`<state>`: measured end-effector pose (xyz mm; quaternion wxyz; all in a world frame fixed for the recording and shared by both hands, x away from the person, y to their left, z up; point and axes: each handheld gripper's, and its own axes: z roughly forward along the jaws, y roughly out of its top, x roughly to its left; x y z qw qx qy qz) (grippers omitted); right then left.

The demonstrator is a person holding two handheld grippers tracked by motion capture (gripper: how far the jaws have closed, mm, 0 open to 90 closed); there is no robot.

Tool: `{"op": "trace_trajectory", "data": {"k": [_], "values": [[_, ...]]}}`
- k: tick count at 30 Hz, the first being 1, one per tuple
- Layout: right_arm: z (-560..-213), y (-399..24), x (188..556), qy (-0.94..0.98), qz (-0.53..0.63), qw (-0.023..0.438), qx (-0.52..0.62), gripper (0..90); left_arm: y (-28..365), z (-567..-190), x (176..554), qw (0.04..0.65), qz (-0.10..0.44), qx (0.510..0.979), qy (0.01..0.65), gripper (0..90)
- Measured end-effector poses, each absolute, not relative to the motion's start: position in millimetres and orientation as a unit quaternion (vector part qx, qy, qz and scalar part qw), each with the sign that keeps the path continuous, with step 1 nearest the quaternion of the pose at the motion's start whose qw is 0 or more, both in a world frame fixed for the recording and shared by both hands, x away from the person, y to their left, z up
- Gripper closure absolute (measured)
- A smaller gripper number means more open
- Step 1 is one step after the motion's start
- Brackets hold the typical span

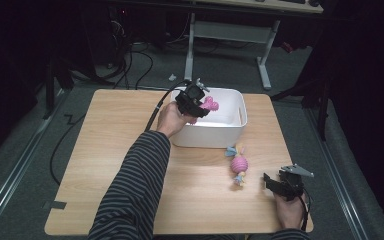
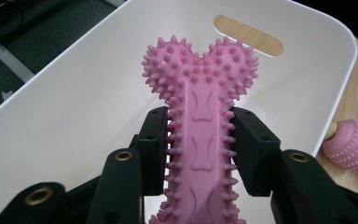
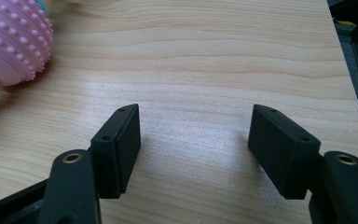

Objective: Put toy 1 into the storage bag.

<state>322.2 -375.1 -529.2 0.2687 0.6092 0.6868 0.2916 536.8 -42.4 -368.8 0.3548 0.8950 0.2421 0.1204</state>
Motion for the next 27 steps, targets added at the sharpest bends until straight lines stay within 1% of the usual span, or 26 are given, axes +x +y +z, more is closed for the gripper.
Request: {"op": "trace_trajectory", "data": {"k": [7,27], "values": [[-529.2,-375.0,322.2,0.687,0.292,0.269,0.609,34.6,-42.8,-372.8,540.5,0.356,0.122,0.893,0.249,58.6],[-529.4,-375.0,322.3,0.686,0.292,0.269,0.609,34.6,-47.2,-381.4,541.8,0.335,0.120,0.902,0.245,58.2]]}}
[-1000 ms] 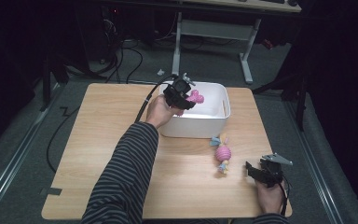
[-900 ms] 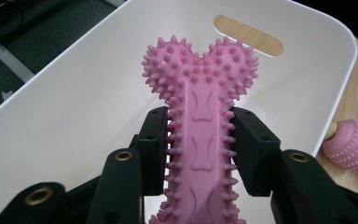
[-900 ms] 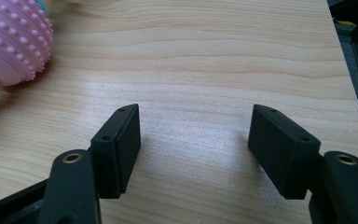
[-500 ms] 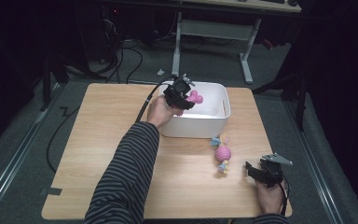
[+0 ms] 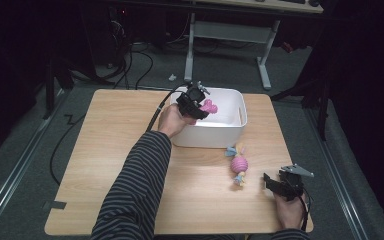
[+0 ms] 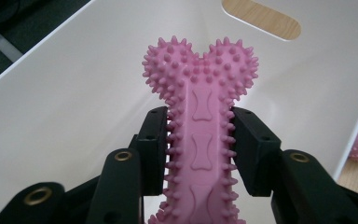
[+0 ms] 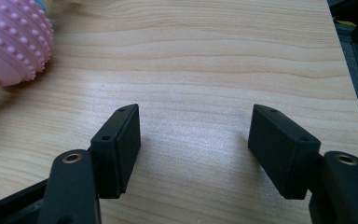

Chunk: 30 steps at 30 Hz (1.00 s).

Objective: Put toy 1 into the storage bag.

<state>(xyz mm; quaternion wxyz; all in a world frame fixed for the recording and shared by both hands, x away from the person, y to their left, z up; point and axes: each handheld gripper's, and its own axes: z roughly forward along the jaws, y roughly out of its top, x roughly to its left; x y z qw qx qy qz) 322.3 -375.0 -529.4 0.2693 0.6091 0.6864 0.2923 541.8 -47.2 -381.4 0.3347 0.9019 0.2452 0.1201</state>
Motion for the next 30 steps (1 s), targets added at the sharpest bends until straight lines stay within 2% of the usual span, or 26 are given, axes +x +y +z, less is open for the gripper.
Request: {"op": "trace_trajectory", "data": {"k": [30], "values": [[-529.4,-374.9,322.2,0.686,0.293,0.269,0.610,34.7,-52.1,-391.5,544.3,0.309,0.112,0.912,0.248,55.8]]}}
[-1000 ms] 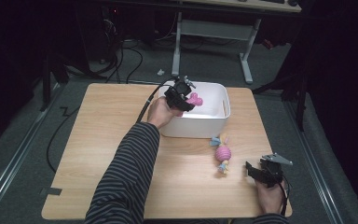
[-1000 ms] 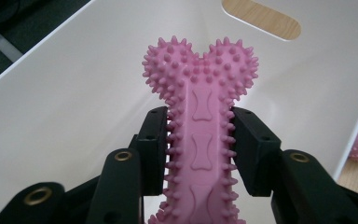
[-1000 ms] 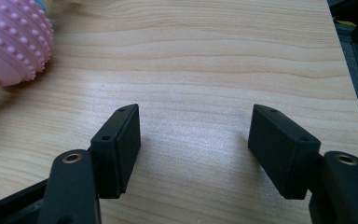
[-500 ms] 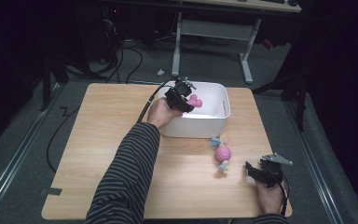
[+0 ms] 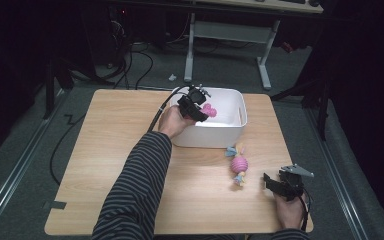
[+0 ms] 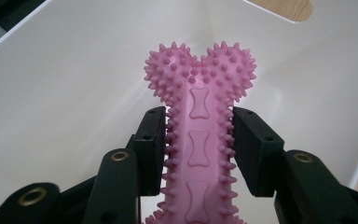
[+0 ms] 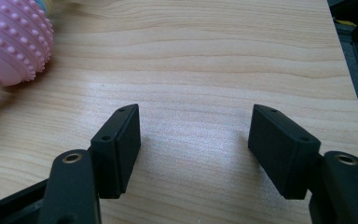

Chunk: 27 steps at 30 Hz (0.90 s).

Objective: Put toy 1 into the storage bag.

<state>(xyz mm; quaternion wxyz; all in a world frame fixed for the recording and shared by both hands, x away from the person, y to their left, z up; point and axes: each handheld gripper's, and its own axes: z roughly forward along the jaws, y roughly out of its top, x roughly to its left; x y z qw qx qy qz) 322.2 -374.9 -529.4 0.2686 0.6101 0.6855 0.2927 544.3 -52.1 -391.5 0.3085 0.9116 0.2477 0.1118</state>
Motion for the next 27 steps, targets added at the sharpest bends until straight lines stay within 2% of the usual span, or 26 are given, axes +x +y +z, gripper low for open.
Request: {"op": "trace_trajectory", "data": {"k": [9,21,27], "values": [[-529.4,-375.1,322.3,0.686,0.293,0.269,0.609,34.7,-48.2,-389.5,540.5,0.324,0.109,0.906,0.248,55.3],[-529.4,-375.1,322.3,0.686,0.293,0.269,0.609,34.7,-28.9,-367.9,530.6,0.359,0.121,0.889,0.258,44.5],[-529.4,-375.0,322.4,0.686,0.292,0.269,0.609,34.7,-10.5,-357.0,520.0,0.381,0.129,0.877,0.263,42.8]]}}
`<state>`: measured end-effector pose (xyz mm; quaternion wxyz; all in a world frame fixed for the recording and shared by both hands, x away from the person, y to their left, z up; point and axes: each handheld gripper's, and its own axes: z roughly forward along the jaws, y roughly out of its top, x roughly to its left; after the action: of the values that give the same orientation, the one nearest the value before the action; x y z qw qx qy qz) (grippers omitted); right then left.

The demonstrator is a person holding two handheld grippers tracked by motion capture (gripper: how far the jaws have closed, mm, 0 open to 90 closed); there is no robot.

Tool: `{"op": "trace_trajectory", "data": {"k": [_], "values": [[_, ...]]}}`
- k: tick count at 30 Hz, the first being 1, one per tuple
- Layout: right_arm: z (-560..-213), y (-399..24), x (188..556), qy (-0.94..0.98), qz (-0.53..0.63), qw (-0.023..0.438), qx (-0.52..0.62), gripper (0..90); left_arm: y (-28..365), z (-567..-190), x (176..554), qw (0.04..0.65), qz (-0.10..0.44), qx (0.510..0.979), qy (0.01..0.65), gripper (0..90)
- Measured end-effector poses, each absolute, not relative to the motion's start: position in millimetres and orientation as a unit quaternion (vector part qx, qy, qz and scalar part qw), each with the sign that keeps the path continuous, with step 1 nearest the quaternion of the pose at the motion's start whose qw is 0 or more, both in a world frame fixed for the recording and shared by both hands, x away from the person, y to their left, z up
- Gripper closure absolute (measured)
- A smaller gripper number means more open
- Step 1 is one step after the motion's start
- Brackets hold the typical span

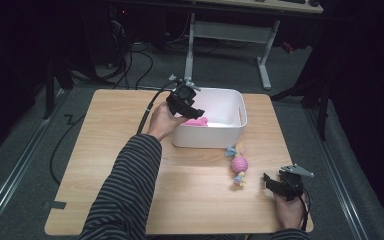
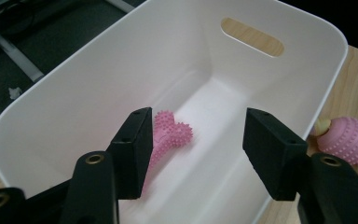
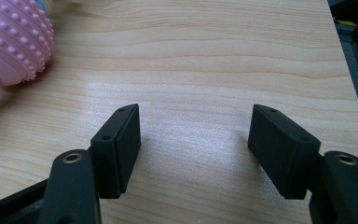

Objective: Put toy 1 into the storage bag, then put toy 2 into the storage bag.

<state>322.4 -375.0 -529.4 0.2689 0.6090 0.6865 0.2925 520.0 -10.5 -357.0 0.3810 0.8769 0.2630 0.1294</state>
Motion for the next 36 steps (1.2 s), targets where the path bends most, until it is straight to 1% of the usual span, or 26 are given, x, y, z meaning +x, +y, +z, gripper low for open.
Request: {"op": "trace_trajectory", "data": {"k": [15,17,22,32,36], "values": [[-529.4,-375.0,322.4,0.687,0.293,0.269,0.609,34.6,44.1,-347.2,497.9,0.415,0.151,0.847,0.296,41.0],[-529.4,-375.0,322.4,0.687,0.293,0.269,0.609,34.7,51.3,-345.8,493.5,0.416,0.162,0.844,0.297,40.5],[-529.4,-374.7,322.3,0.687,0.292,0.268,0.609,34.6,68.9,-344.3,484.6,0.432,0.165,0.833,0.306,40.5],[-529.4,-374.7,322.3,0.687,0.292,0.269,0.609,34.7,86.9,-348.0,470.5,0.430,0.173,0.831,0.308,38.9],[-529.4,-374.6,322.3,0.687,0.292,0.269,0.609,34.6,92.0,-348.8,465.8,0.439,0.175,0.825,0.310,38.9]]}}
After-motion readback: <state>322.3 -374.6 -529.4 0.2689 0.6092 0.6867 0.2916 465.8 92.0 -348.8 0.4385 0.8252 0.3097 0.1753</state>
